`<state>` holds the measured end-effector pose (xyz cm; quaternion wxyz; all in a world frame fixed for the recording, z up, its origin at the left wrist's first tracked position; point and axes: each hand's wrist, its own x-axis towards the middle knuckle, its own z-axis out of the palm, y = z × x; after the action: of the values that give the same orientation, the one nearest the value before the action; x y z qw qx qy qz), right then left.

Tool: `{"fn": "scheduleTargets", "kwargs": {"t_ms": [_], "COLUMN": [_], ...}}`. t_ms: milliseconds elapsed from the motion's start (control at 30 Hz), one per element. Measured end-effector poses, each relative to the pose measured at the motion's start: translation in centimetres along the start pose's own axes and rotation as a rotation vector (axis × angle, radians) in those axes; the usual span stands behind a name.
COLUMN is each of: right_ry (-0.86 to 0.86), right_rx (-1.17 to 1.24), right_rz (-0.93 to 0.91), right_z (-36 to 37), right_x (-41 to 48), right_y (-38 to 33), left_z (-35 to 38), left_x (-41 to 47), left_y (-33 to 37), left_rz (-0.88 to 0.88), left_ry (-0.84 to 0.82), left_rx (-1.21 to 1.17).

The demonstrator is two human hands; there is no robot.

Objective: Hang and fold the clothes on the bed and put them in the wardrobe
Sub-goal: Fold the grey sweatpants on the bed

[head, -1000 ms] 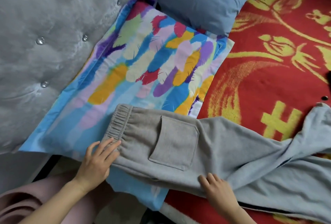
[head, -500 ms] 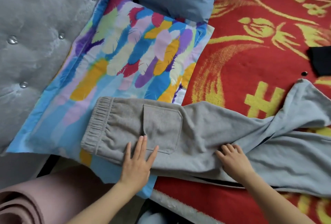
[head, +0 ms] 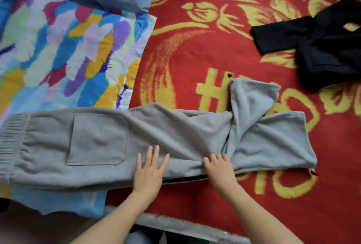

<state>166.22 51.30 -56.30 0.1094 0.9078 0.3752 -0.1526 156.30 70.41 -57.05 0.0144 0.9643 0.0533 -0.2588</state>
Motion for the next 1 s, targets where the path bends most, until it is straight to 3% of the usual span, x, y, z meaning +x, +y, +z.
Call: {"fn": "scheduleTargets", "kwargs": {"t_ms": [67,167,300,367,467,667,767,867,933,1000], "right_ry": [-0.111,-0.079,0.044,0.005,0.067,-0.095,0.081,0.467,0.675,0.728], "right_rx": [0.085,0.163,0.190,0.214,0.146,0.283,0.659,1.056,1.242,1.352], "right_rz": [-0.038,0.016,0.214,0.346,0.478,0.686,0.809,0.961,1.225,1.447], "right_z": [1.7,3.0,2.1,1.5,0.8,1.6,0.9,0.4,0.9,2.5], "right_x": [-1.7,-2.4,-0.7,0.8,2.6,4.5,4.9,4.0,1.9,-0.5], "right_y": [-0.5,1.3,5.4,7.9,10.6,15.3,15.4,14.5,14.0,13.5], "left_z": [0.3,0.8,1.5,1.6,1.5,0.5,0.3,0.0,-0.3,-0.3], "left_x": [0.0,-0.2,-0.6,-0.5,-0.1,1.1,1.4,1.4,1.7,2.0], "left_y": [1.4,2.8,3.1,3.5,4.4,8.3,9.7,10.6,10.9,10.8], "left_rz": [0.031,0.041,0.052,0.033,-0.008,0.003,0.000,-0.047,-0.047,-0.034], "left_ry": [-0.025,-0.003,0.064,0.111,0.083,0.049,0.075,0.139,0.167,0.199], "left_rx": [0.025,0.036,0.113,0.109,0.073,-0.038,-0.049,-0.076,-0.100,-0.091]}}
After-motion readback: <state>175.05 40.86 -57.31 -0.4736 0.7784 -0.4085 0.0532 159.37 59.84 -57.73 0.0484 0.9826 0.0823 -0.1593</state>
